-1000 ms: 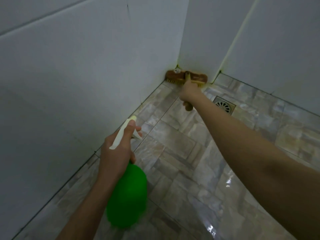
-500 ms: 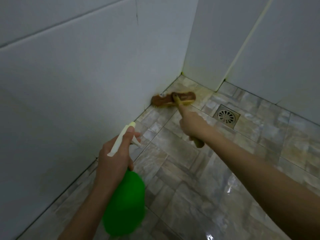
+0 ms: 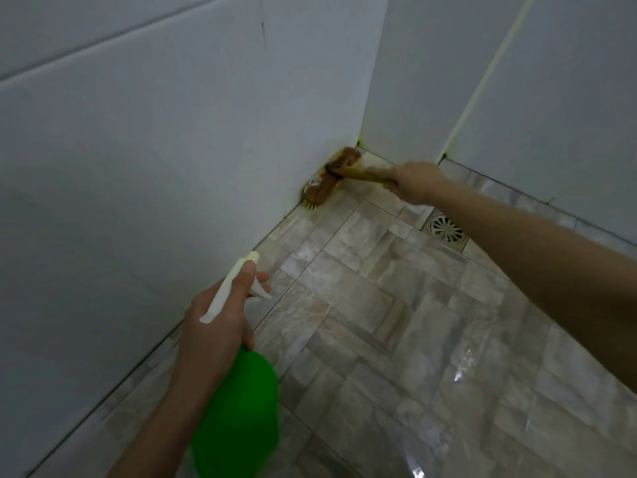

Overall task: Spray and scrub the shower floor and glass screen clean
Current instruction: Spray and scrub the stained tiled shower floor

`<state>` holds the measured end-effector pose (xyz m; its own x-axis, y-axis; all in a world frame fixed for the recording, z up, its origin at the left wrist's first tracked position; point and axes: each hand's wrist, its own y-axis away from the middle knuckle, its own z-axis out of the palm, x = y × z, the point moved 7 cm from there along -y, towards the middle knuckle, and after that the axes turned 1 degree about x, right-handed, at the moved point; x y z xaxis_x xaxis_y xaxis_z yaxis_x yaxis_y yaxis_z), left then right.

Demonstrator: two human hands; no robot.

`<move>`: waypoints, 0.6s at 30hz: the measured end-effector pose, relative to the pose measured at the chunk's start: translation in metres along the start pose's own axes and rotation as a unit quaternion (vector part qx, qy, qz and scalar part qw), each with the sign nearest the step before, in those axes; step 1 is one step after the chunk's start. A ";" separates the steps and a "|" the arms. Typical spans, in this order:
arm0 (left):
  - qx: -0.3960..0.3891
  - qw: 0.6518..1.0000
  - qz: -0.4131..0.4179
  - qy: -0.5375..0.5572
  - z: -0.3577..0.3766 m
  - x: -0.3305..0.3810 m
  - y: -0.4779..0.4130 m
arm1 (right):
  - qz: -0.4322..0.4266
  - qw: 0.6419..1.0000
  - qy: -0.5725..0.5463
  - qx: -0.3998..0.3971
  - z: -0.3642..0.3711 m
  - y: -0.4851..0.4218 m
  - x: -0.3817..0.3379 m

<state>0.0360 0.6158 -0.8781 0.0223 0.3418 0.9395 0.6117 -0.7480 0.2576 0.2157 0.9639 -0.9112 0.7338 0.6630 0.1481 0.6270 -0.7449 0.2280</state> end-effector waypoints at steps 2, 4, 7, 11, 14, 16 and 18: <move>-0.005 1.000 -0.003 -0.003 0.004 -0.003 -0.001 | 0.000 1.000 -0.004 -0.009 -0.005 -0.017 0.003; -0.005 1.000 0.003 0.001 0.008 -0.003 -0.002 | -0.010 0.999 -0.029 -0.017 -0.006 -0.016 0.014; -0.007 1.000 0.008 0.022 0.013 0.002 -0.002 | -0.013 0.992 -0.076 -0.095 -0.006 0.013 0.056; -0.013 0.999 -0.002 0.043 0.015 0.010 -0.001 | 0.000 0.986 -0.056 -0.159 -0.013 0.030 0.079; -0.024 0.999 0.002 0.025 0.026 0.010 0.001 | -0.012 0.993 -0.086 -0.083 -0.016 0.005 0.036; -0.034 0.999 0.012 0.008 0.036 0.007 0.003 | -0.015 0.992 -0.119 -0.041 -0.012 -0.009 0.011; -0.029 0.999 0.016 0.010 0.040 0.004 0.002 | -0.010 0.990 -0.134 -0.042 -0.007 -0.007 0.019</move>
<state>0.0692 0.6382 -0.8824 0.0258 0.3058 0.9517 0.5633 -0.7910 0.2389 0.2236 0.9821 -0.9034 0.7716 0.6256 -0.1148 0.6264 -0.7160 0.3083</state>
